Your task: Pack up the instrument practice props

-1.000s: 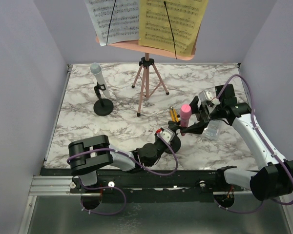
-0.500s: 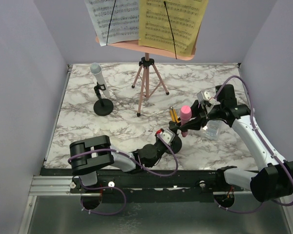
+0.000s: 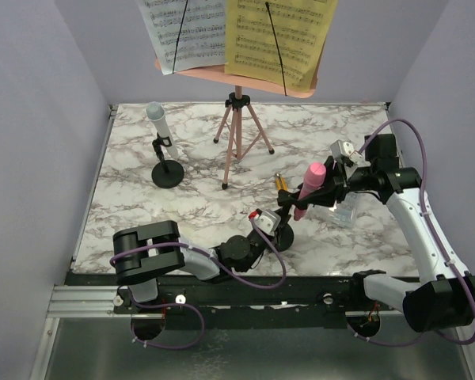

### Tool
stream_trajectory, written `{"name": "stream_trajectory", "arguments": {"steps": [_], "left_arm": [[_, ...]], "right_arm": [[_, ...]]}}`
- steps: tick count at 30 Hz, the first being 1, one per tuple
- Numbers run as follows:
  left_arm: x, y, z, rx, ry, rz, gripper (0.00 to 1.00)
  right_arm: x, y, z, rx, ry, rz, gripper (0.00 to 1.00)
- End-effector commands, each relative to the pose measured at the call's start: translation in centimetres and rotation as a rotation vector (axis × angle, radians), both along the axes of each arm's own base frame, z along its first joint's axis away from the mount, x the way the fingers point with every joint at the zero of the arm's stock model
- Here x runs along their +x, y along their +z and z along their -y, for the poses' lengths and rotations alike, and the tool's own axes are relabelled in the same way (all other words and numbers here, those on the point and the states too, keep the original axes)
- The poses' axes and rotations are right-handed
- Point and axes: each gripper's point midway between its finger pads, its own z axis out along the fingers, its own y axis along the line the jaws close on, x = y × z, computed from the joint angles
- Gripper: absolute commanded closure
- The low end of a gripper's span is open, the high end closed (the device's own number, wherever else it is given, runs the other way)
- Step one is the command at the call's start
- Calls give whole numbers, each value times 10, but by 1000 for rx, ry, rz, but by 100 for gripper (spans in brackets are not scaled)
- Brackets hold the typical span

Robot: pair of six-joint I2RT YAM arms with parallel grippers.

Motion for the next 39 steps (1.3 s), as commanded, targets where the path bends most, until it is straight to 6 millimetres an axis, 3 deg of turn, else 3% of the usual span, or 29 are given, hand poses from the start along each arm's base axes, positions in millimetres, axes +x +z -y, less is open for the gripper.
{"name": "stream_trajectory", "arguments": {"steps": [1, 9, 33, 34, 39], "left_arm": [[9, -13, -17, -4, 83, -26, 100], [9, -23, -19, 15, 90, -36, 100], [2, -25, -12, 7, 29, -33, 100], [1, -25, -11, 3, 18, -34, 98], [-5, -19, -9, -24, -24, -42, 66]], "right_arm": [[-14, 43, 4, 80, 36, 84, 100], [-19, 60, 12, 117, 19, 90, 100], [-18, 49, 20, 124, -15, 50, 100], [-18, 48, 20, 121, -19, 48, 100], [-16, 45, 22, 113, -34, 43, 100]]}}
